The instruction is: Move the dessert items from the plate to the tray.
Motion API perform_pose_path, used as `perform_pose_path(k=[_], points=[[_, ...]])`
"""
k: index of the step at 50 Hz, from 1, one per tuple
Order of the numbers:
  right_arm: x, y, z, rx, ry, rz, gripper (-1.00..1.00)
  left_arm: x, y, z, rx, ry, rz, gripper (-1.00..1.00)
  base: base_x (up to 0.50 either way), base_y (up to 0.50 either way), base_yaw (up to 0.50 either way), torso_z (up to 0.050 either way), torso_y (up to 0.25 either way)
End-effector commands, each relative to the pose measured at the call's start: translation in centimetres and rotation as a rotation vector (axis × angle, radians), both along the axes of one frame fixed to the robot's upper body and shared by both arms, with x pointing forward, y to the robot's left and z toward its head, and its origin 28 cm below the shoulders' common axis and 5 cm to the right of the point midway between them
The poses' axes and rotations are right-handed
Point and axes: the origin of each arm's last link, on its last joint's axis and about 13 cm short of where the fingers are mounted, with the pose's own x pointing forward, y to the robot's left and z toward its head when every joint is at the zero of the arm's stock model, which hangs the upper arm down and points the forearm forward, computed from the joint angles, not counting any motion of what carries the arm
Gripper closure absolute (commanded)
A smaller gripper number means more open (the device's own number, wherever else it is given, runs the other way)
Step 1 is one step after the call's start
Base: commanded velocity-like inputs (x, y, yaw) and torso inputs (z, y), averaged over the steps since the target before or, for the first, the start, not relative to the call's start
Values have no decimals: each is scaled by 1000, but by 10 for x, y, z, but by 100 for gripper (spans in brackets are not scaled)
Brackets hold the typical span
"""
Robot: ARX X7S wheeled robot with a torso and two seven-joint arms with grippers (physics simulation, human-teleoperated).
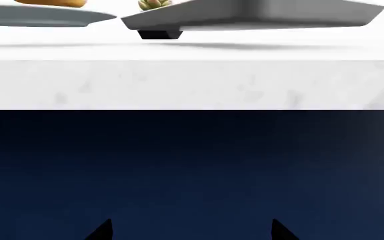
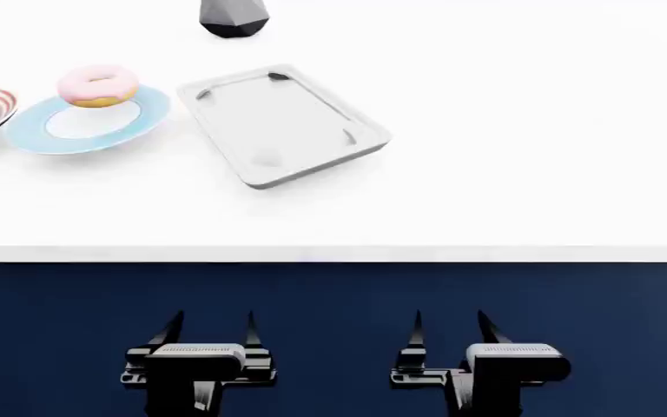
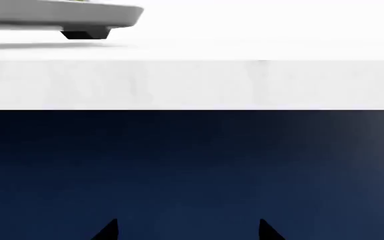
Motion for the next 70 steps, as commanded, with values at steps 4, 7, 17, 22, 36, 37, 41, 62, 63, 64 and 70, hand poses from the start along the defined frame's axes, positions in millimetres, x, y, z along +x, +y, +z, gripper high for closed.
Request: perform_pose_path(k=[4, 7, 17, 22, 36, 37, 41, 62, 63, 64, 70], points=[[1, 1, -1, -9, 15, 3, -100, 0, 0, 0, 0, -1, 0, -100, -120, 250, 0, 0, 0], [1, 1, -1, -12, 21, 4, -100, 0, 0, 0, 0, -1, 0, -100, -221, 500, 0, 0, 0], [2, 1, -2, -16, 27, 6, -100, -1, 0, -1, -1, -2, -1, -100, -171, 500, 0, 0, 0], [2, 1, -1, -21, 30, 9, -100, 0, 0, 0, 0, -1, -4, -100, -81, 500, 0, 0, 0], [2, 1, -1, -31, 34, 13, -100, -1, 0, 0, 0, -4, -3, -100, -18, 500, 0, 0, 0], [3, 2, -1, -31, 34, 14, -100, -1, 0, 0, 0, -4, -3, -100, -20, 500, 0, 0, 0], [3, 2, -1, -32, 33, 15, -100, -1, 0, 0, 0, -6, -3, -100, -16, 500, 0, 0, 0], [3, 2, -1, -41, 36, 16, -100, -1, 0, 0, 1, -11, -4, -100, -13, 500, 0, 0, 0], [3, 2, -1, -42, 37, 16, -100, -1, 0, 0, 1, -12, -4, -100, -20, 500, 0, 0, 0], [3, 2, -1, -44, 38, 16, -100, -1, 0, 0, 1, -13, -5, -100, -12, 500, 0, 0, 0], [2, 3, -1, -54, 42, 13, -100, -1, 1, 1, -5, -24, 1, -100, -14, 500, 0, 0, 0]])
